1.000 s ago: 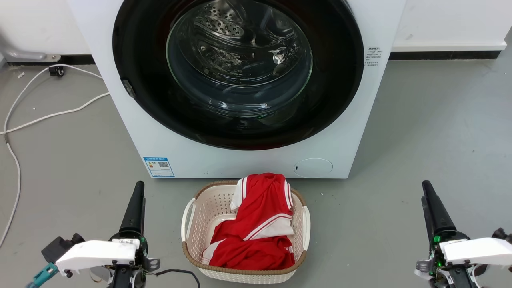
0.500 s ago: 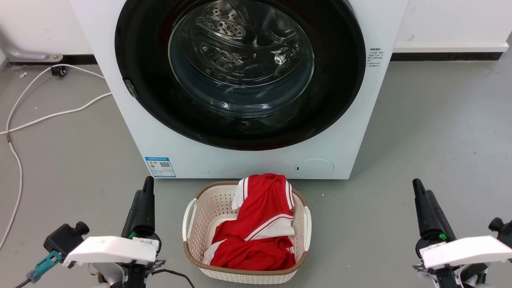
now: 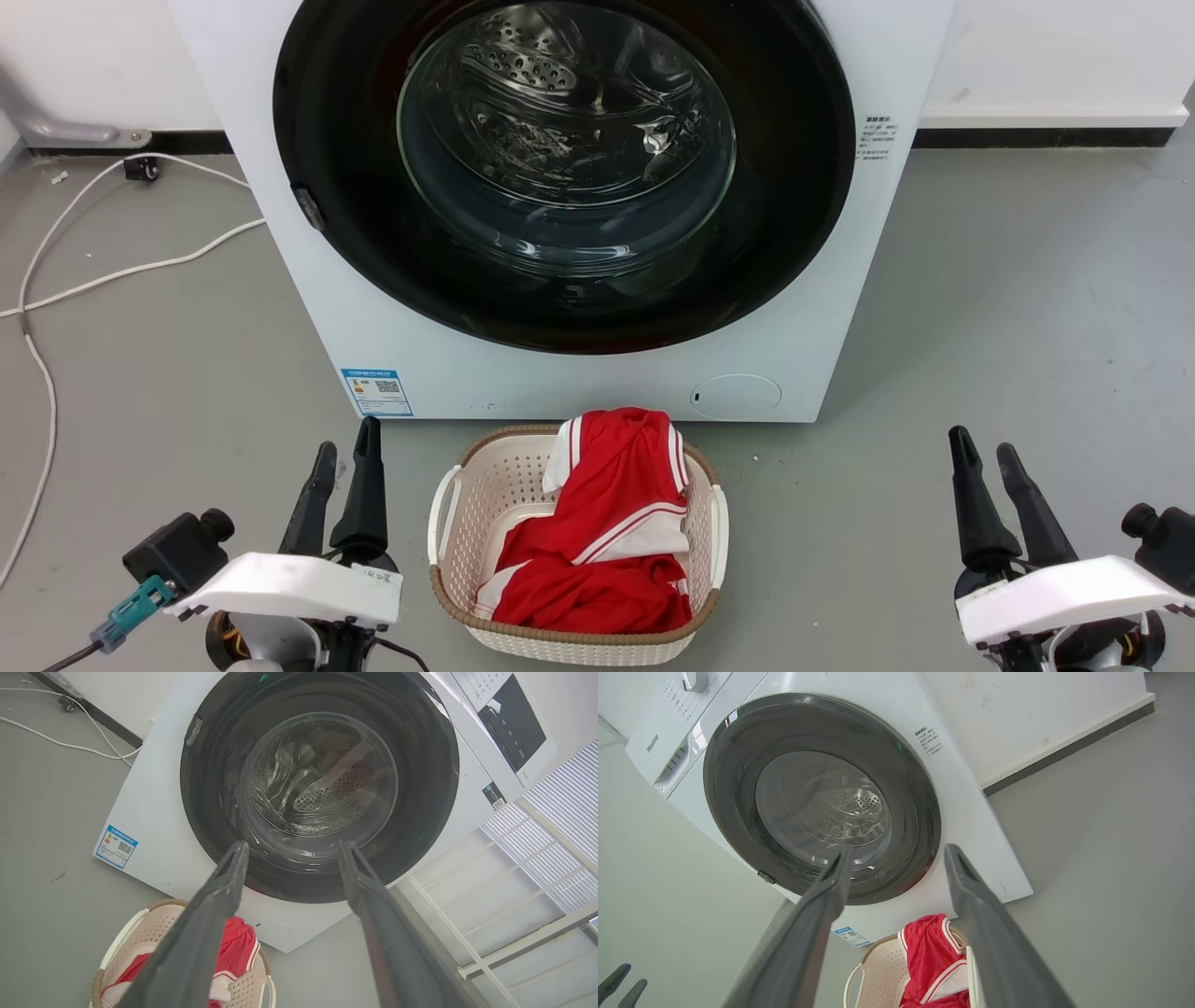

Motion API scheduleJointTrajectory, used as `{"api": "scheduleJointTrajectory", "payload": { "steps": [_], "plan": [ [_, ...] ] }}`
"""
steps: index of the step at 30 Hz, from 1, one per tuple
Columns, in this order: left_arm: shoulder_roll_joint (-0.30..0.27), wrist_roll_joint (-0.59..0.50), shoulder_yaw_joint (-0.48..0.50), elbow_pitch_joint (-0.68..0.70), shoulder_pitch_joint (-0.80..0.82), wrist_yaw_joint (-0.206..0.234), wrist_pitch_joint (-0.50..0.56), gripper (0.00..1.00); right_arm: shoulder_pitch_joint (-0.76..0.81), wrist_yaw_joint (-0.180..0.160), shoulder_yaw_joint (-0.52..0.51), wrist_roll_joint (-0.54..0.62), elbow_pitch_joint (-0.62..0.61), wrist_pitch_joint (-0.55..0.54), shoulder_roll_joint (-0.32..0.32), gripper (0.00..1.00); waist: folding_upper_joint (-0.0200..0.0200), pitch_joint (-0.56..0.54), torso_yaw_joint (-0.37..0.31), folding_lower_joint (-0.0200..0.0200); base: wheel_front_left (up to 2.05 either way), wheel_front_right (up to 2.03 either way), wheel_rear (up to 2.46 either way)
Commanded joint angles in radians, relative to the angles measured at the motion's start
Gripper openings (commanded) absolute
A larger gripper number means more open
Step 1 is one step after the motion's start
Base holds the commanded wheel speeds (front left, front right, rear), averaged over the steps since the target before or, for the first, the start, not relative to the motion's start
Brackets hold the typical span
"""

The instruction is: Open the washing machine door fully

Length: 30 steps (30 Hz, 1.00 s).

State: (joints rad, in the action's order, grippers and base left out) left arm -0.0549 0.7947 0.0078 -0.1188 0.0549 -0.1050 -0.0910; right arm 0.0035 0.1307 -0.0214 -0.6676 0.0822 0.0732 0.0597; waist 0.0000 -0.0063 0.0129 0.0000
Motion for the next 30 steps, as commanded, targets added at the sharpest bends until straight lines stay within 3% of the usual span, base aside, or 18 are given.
{"api": "scheduleJointTrajectory", "payload": {
  "steps": [1, 30],
  "plan": [
    [-0.005, -0.036, -0.003, 0.017, 0.005, 0.003, -0.009, 1.00, -0.003, 0.000, 0.003, 0.042, -0.019, 0.006, -0.001, 1.00, 0.0000, 0.000, 0.000, 0.0000, 0.00, 0.00, 0.00],
    [-0.019, -0.388, -0.033, 0.006, 0.016, 0.043, -0.085, 1.00, 0.030, 0.000, -0.007, 0.406, -0.047, 0.009, -0.006, 1.00, 0.0000, 0.003, 0.005, 0.0000, 0.00, 0.00, 0.00]
  ]
}}
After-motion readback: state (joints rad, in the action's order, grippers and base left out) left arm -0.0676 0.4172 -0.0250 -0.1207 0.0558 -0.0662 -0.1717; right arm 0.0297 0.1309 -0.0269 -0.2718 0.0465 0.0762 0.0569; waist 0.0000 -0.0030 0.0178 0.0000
